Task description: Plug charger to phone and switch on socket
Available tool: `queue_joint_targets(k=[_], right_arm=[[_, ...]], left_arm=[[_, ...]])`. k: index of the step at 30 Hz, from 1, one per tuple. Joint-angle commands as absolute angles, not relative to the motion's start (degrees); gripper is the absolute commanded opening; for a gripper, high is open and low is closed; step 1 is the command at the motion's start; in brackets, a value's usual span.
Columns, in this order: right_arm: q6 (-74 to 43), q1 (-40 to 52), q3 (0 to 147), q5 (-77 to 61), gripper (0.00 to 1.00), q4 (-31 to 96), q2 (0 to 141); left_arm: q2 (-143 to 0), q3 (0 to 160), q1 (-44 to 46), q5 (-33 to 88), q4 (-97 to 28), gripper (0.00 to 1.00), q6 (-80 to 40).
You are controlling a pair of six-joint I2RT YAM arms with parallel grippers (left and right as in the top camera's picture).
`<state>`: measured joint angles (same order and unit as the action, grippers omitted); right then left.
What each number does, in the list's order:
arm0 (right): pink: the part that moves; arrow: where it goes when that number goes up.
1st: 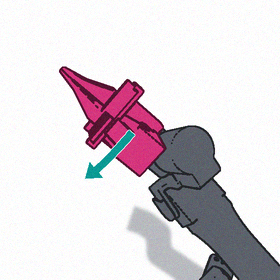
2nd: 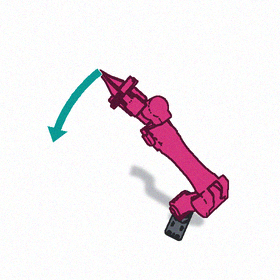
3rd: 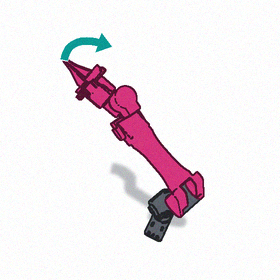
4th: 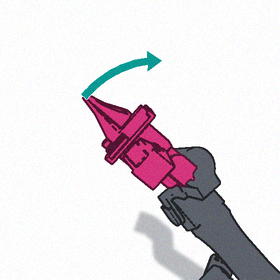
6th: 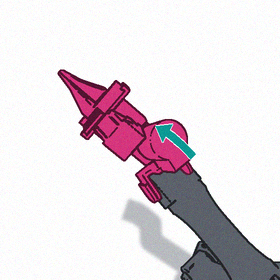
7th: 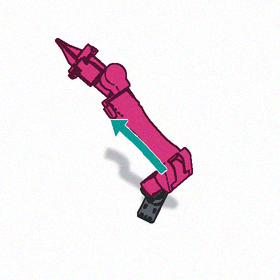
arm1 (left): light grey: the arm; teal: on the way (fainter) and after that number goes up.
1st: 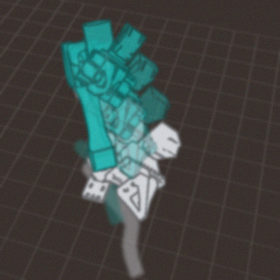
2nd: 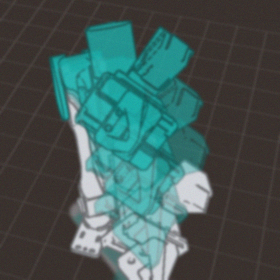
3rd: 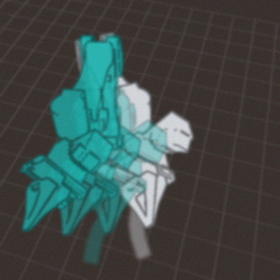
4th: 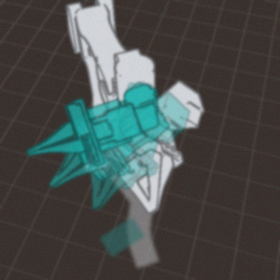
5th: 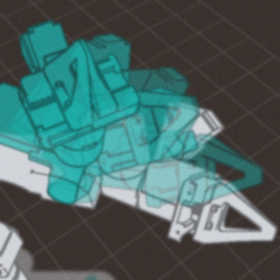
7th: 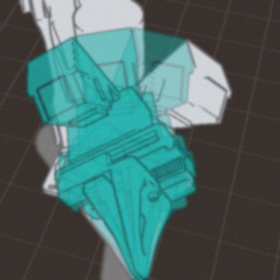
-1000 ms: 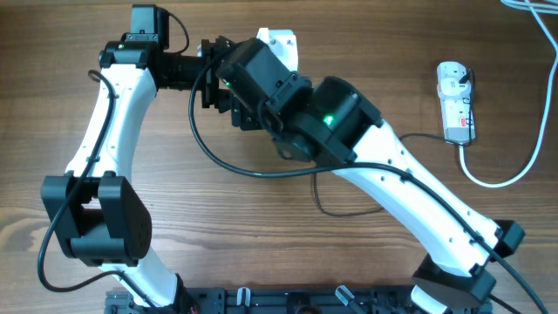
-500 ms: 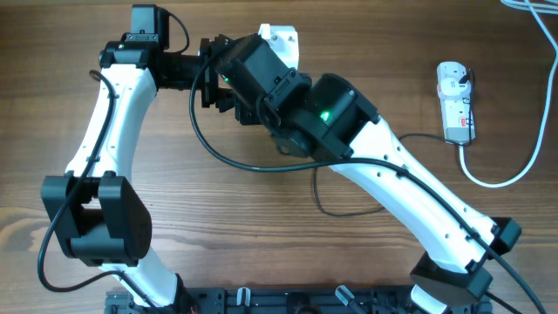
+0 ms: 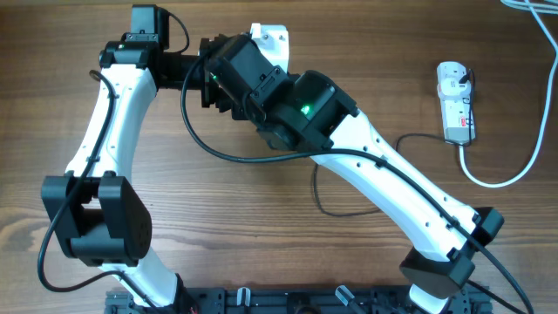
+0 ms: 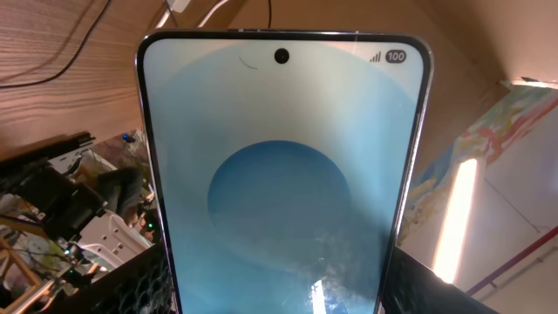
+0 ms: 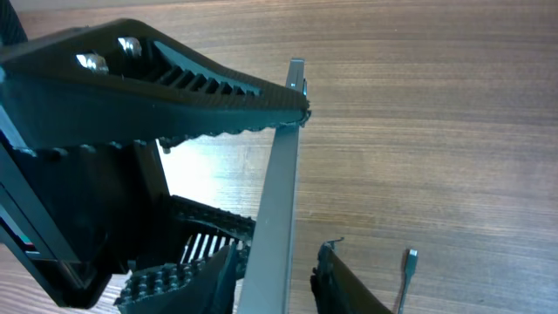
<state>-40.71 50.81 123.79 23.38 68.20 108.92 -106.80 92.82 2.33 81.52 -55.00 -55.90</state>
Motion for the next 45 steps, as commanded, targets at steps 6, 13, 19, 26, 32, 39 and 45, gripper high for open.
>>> queue_joint_targets(k=[6,13,19,26,32,39,45], right_arm=[[-40.5,50.6,124.0,27.0,0.21,67.3,109.7],[-40.7,50.6,124.0,25.6,0.09,67.0,109.7],[-42.0,50.6,124.0,24.3,0.05,66.9,109.7],[-64.3,50.2,124.0,25.4,0.04,66.9,109.3],[-93.9,48.5,124.0,25.4,0.04,65.3,108.2],[-112.9,48.5,124.0,25.4,0.04,66.0,108.2],[-116.0,48.3,124.0,24.9,0.04,65.5,107.9]], left_arm=[[-105.0,93.0,2.5,83.5,-54.8,0.75,-56.2],[-105.0,93.0,2.5,83.5,-54.8,0.75,-56.2],[-105.0,93.0,2.5,83.5,-54.8,0.78,-56.2],[-105.0,93.0,2.5,82.6,-54.8,1.0,-56.2],[-105.0,93.0,2.5,82.6,-54.8,0.94,-56.2],[-105.0,93.0,2.5,82.6,-54.8,0.87,-56.2],[-105.0,93.0,2.5,82.6,-54.8,0.64,-56.2]])
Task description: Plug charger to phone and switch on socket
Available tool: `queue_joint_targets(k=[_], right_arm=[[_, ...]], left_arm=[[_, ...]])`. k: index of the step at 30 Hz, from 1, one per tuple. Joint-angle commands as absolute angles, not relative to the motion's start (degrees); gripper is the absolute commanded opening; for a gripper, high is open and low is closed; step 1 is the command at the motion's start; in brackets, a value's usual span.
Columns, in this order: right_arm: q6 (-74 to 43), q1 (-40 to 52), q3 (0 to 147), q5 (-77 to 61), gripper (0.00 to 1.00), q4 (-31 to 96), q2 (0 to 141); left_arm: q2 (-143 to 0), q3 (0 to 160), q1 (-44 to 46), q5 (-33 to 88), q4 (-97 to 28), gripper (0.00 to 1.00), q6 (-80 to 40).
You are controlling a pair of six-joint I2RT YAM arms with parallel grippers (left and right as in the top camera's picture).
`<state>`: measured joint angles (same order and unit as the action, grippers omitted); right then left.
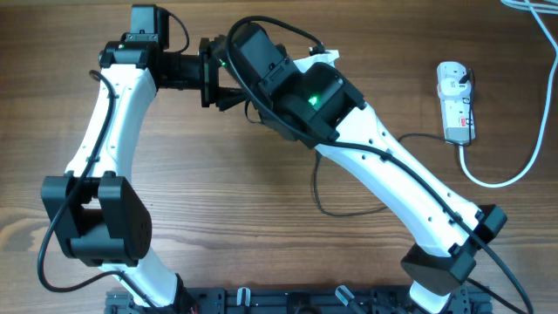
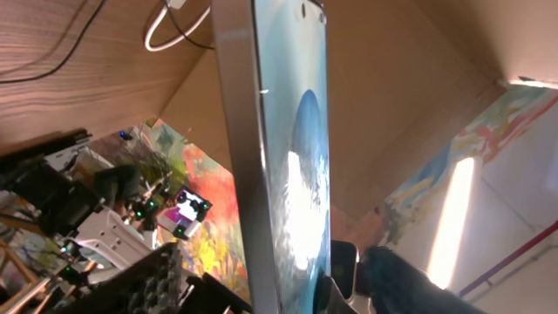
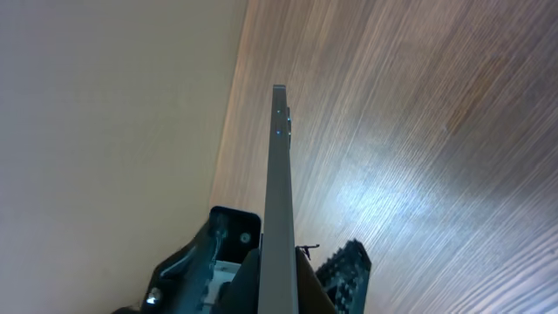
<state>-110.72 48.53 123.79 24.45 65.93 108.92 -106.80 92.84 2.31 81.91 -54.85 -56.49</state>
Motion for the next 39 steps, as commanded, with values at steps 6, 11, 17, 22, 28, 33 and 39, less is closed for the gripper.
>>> queue_joint_targets(k=[6,11,17,22,28,33,39], right_arm=[[-117.2,48.4,124.0,23.0,0.04,65.6,105.6],[-118.6,48.4,124.0,20.5,0.04,66.6,105.6],[-118.7,48.4,124.0,20.9,0.04,67.1,105.6],[-118.7,48.4,124.0,20.0,0.05,66.2,105.6],[-118.7,48.4,124.0,18.3,0.05,65.6,105.6],[-118.7,48.4,124.0,18.3,0.04,65.6,105.6],[-118.4,48.4,124.0,18.4,0.15,65.7,105.6]], left_arm=[[-105.0,93.0,2.5,82.4,-54.8,0.51,-56.3],[-105.0,93.0,2.5,82.5,-54.8,0.39,-60.3],[-105.0,93.0,2.5,83.1,-54.8,0.3,-60.3],[-105.0,93.0,2.5,83.1,-54.8,0.24,-60.3],[-105.0,93.0,2.5,83.1,-54.8,0.23,-60.3],[-105.0,93.0,2.5,83.1,-54.8,0.23,-60.3],[-105.0,93.0,2.5,83.1,-54.8,0.04,-60.3]])
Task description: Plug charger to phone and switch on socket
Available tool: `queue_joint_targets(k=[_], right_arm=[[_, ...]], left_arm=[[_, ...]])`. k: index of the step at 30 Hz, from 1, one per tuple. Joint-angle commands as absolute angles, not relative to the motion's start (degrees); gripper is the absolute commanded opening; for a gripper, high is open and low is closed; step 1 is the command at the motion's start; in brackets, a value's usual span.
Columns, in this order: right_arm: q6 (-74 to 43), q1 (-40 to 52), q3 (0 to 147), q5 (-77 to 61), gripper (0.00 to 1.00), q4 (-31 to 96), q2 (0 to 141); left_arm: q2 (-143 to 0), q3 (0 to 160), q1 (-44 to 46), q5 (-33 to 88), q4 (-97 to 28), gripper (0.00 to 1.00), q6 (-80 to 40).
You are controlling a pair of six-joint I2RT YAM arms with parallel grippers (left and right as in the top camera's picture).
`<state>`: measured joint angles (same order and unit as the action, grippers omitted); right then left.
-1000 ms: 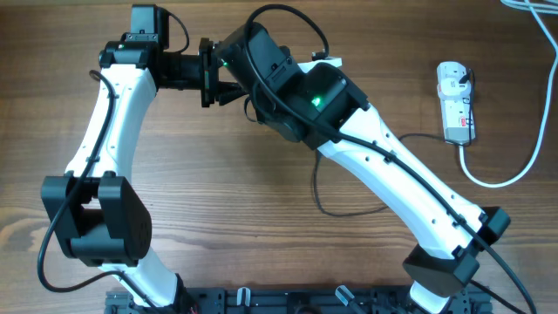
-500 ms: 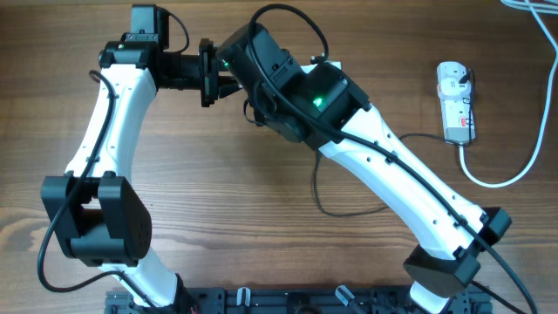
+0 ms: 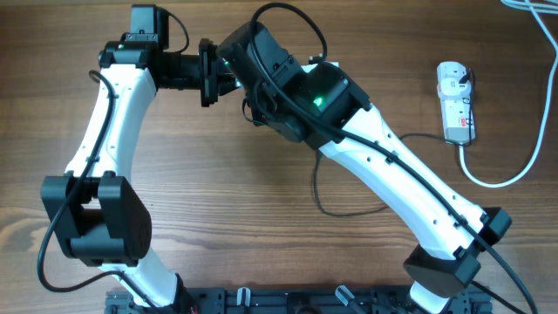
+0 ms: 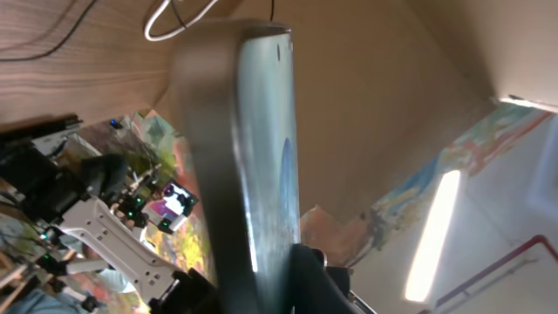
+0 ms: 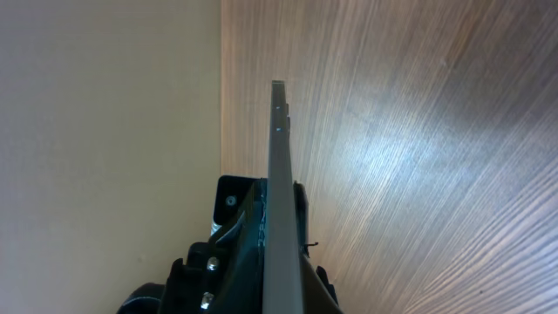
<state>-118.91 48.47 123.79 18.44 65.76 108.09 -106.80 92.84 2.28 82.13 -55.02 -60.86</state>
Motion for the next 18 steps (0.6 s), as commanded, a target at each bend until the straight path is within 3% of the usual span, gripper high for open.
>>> queue_joint_targets(k=[1,4,7,9,11,16,18], right_arm=[[-118.4,48.3,124.0,18.6,0.21,66.0,105.6],[-115.6,48.3,124.0,23.6,0.49,68.2,105.5],[-98.3,48.0,124.0,24.4,0.71,68.2,103.1],[-80.7,47.9,124.0,24.4,1.0,68.4,100.2],[-72.8,47.5,124.0,24.9,1.0,71.0,98.0],[-71.9,36.9,124.0,25.3,1.0,92.4,95.2],[-56.4,30.9,122.0,18.3,1.0,92.2,95.5]], left_arm=[[-105.0,93.0,2.5,83.1,-54.8,0.04,-60.3],[-105.0,93.0,2.5,82.9,-54.8,0.04,-60.3],[-105.0,93.0,2.5,77.9,-54.8,0.04,-60.2],[-105.0,93.0,2.5,72.5,-54.8,0.04,-58.3],[-105.0,93.0,2.5,68.0,-54.8,0.04,-54.9],[-105.0,93.0,2.5,63.9,-54.9,0.04,-43.6],[-105.0,93.0,2.5,64.0,-54.9,0.04,-40.2]])
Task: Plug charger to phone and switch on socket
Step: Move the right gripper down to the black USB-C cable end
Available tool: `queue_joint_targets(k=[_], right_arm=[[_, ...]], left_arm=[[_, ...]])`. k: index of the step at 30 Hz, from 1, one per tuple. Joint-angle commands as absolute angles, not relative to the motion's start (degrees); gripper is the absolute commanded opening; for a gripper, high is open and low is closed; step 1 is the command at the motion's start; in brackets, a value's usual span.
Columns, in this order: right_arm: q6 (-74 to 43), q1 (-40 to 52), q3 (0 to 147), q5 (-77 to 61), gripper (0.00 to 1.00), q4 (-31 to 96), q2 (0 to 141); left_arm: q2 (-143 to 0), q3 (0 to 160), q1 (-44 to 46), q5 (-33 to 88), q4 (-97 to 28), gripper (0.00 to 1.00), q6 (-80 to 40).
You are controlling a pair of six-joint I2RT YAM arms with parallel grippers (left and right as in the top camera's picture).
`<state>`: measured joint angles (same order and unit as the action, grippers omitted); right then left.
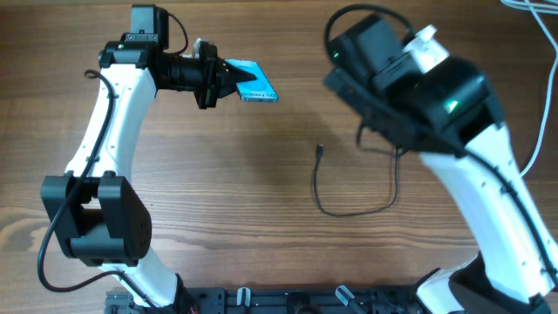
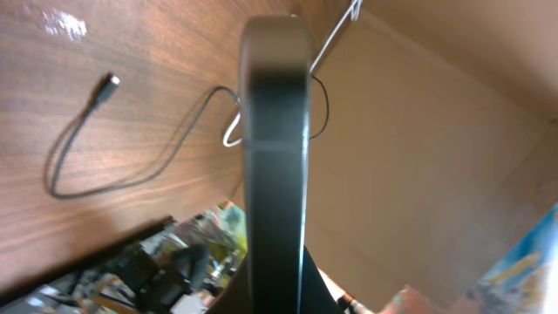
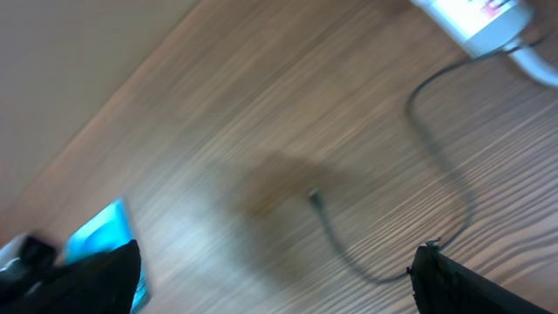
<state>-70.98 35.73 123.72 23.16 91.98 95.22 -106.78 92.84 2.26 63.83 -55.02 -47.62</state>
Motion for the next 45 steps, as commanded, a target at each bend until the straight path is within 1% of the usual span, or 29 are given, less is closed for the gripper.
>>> queue_joint_targets(k=[1,3,5,7,11,17,19,24,25,26,27,29,30,31,34,37,39,44,45], right_arm=[[-49.3,27.2,120.0,14.8,1.0,92.2,95.5],[-48.2,22.9,115.7,14.4,1.0,92.1,95.5],[-48.2,19.7,110.1,14.4,1.0,90.6,95.5],[-48.1,18.3,104.8,14.5,1.0,88.7,95.5],[-48.1,18.1,93.8,14.0,1.0,83.1,95.5],[-48.1,18.1,81.9,-5.0,1.0,71.1,95.6],[-48.1,18.1,79.4,-7.4,1.0,69.0,95.6],[-48.1,18.1,79.3,-11.8,0.99,68.2,95.7],[-48.1,18.1,79.3,-12.1,0.89,67.7,95.7],[-48.1,18.1,79.3,-12.8,0.81,67.0,95.7],[-48.0,18.2,79.3,-13.6,0.8,66.5,95.7],[-46.7,18.2,79.2,-13.4,0.83,65.9,95.7],[-44.7,18.4,79.1,-13.4,0.95,65.5,95.7],[-43.0,18.8,79.1,-13.4,1.0,65.1,95.7],[-38.9,20.9,79.1,-13.7,1.0,63.1,96.3],[-39.0,22.5,79.1,-13.6,1.0,62.2,97.9],[-36.2,23.1,79.1,-13.6,1.0,61.9,98.8],[-39.2,23.2,79.1,-13.0,0.97,60.4,100.0],[-39.0,23.2,79.1,-13.0,0.96,60.1,100.1]], left_arm=[[-105.0,93.0,2.5,64.0,-55.3,0.04,-39.4],[-105.0,93.0,2.5,65.6,-56.5,0.04,-39.4],[-105.0,93.0,2.5,71.9,-56.4,0.04,-39.4],[-105.0,93.0,2.5,76.5,-56.4,0.04,-39.4],[-105.0,93.0,2.5,83.2,-56.4,0.04,-39.5],[-105.0,93.0,2.5,83.5,-58.3,0.04,-39.7],[-105.0,93.0,2.5,83.5,-58.3,0.04,-39.6],[-105.0,93.0,2.5,83.5,-58.3,0.04,-39.7],[-105.0,93.0,2.5,83.5,-58.5,0.04,-39.7],[-105.0,93.0,2.5,83.5,-59.3,0.04,-39.6],[-105.0,93.0,2.5,83.5,-59.2,0.04,-39.6],[-105.0,93.0,2.5,82.8,-59.2,0.04,-39.6],[-105.0,93.0,2.5,82.4,-59.2,0.04,-39.6],[-105.0,93.0,2.5,82.4,-59.2,0.04,-39.6],[-105.0,93.0,2.5,82.4,-59.2,0.04,-39.4],[-105.0,93.0,2.5,82.2,-59.2,0.04,-39.4],[-105.0,93.0,2.5,82.2,-59.2,0.04,-39.4],[-105.0,93.0,2.5,82.2,-59.2,0.04,-39.4],[-105.0,93.0,2.5,82.2,-59.2,0.04,-39.4]])
